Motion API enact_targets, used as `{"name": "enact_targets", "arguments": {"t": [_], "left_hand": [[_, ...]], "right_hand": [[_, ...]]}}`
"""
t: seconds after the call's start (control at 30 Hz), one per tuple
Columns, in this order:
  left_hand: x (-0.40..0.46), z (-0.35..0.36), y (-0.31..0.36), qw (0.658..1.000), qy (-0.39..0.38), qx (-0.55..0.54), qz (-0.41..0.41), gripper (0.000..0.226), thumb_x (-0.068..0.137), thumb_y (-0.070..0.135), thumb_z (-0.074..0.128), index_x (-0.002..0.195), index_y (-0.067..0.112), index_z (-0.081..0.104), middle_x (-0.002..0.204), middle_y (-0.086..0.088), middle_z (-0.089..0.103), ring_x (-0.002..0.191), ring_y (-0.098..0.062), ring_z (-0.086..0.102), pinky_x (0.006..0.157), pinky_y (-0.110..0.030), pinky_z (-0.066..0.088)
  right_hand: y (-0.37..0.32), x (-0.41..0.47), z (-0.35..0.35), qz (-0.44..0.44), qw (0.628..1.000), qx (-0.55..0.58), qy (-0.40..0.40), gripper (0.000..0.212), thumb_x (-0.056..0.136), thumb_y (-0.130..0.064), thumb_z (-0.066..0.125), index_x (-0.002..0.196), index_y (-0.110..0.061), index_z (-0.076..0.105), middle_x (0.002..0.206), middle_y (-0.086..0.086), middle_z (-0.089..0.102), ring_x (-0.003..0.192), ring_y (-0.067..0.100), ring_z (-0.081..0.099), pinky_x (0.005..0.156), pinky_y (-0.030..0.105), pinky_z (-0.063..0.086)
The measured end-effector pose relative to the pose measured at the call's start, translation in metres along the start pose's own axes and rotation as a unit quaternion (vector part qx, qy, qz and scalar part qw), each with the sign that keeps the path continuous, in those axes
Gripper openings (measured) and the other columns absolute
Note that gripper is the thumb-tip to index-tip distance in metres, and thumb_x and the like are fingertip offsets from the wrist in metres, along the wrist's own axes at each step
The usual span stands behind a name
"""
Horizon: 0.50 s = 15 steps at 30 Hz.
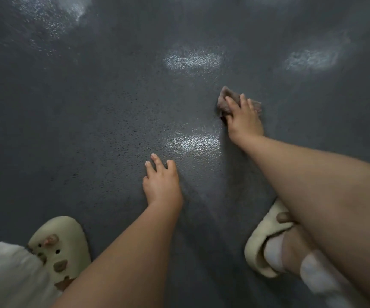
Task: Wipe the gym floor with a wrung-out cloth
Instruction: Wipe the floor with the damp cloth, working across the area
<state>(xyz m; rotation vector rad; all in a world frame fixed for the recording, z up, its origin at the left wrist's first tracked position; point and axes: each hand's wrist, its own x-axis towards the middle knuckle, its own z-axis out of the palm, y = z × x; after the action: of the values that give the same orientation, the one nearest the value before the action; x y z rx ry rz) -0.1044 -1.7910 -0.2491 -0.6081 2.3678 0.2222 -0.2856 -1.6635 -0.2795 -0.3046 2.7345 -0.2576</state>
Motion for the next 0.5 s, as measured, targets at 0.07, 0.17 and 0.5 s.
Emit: {"name": "enact_targets", "arguments": {"t": [0.07, 0.17, 0.5], "left_hand": [[0.001, -0.001, -0.001, 1.0, 0.003, -0.003, 0.001, 0.071, 0.089, 0.022, 0.065, 0.142, 0.016, 0.018, 0.157, -0.017, -0.004, 0.144, -0.035, 0.005, 0.103, -0.036, 0.037], [0.002, -0.002, -0.003, 1.0, 0.007, -0.016, 0.003, 0.067, 0.09, 0.02, 0.063, 0.141, 0.018, 0.02, 0.158, -0.014, -0.004, 0.144, -0.034, 0.006, 0.101, -0.036, 0.039], [0.0, -0.004, -0.001, 1.0, 0.017, -0.02, -0.006, 0.059, 0.087, 0.017, 0.067, 0.132, 0.015, 0.028, 0.157, -0.016, -0.001, 0.143, -0.035, 0.008, 0.099, -0.038, 0.04]], "right_hand": [[0.003, -0.008, 0.002, 0.0, 1.0, 0.006, 0.005, 0.049, 0.1, -0.03, 0.038, 0.148, -0.029, 0.027, 0.159, 0.008, 0.008, 0.146, 0.029, 0.006, 0.117, 0.037, 0.005], [0.001, -0.048, 0.025, -0.002, 0.999, 0.022, 0.036, 0.045, 0.098, -0.026, 0.041, 0.143, -0.023, 0.04, 0.156, 0.014, 0.02, 0.144, 0.035, 0.014, 0.116, 0.043, 0.008], [0.004, -0.227, 0.108, -0.067, 0.997, -0.006, 0.048, 0.047, 0.08, -0.031, 0.042, 0.127, -0.033, 0.043, 0.137, 0.016, 0.051, 0.129, 0.034, 0.033, 0.106, 0.046, 0.021]]}}
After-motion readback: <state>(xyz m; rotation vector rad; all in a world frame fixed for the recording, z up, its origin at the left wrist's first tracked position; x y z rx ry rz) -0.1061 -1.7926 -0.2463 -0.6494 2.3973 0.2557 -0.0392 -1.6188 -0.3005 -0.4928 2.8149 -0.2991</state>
